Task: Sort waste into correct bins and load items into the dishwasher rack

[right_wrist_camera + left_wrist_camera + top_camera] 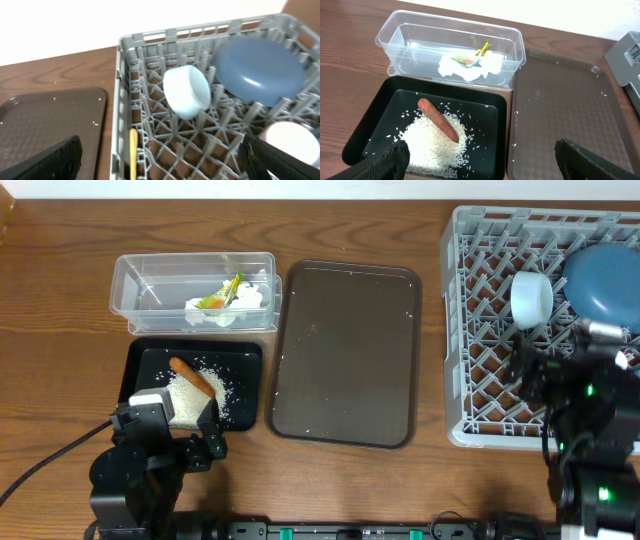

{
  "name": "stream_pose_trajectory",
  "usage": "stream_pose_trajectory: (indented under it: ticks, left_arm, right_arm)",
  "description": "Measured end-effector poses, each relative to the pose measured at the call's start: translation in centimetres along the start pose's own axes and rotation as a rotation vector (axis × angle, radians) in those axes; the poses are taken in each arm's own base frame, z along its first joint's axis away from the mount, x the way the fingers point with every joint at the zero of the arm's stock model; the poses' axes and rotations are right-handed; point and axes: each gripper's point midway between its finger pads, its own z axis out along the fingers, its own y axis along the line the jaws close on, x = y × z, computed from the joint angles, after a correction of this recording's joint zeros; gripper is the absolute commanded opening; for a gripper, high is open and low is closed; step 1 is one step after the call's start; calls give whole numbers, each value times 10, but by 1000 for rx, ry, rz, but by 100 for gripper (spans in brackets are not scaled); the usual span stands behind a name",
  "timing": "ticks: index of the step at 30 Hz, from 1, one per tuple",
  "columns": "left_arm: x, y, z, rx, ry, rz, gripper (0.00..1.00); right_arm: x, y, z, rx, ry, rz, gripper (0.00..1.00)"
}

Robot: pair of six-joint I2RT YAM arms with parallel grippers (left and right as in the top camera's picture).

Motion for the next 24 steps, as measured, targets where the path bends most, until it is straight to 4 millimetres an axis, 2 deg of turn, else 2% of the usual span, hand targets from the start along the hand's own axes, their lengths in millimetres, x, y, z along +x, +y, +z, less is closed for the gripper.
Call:
stream_pose_trajectory:
  ticks: [6, 17, 24]
  left_arm:
    - [2, 0, 0, -1, 7, -1, 95]
    - [2, 0, 0, -1, 7, -1, 95]
    - [2, 0, 0, -1, 7, -1, 96]
  right_arm:
    - [22, -7, -21, 29, 43, 1, 99]
    - [87, -17, -33, 71, 309, -4, 99]
    - [112, -20, -43, 84, 418, -7, 99]
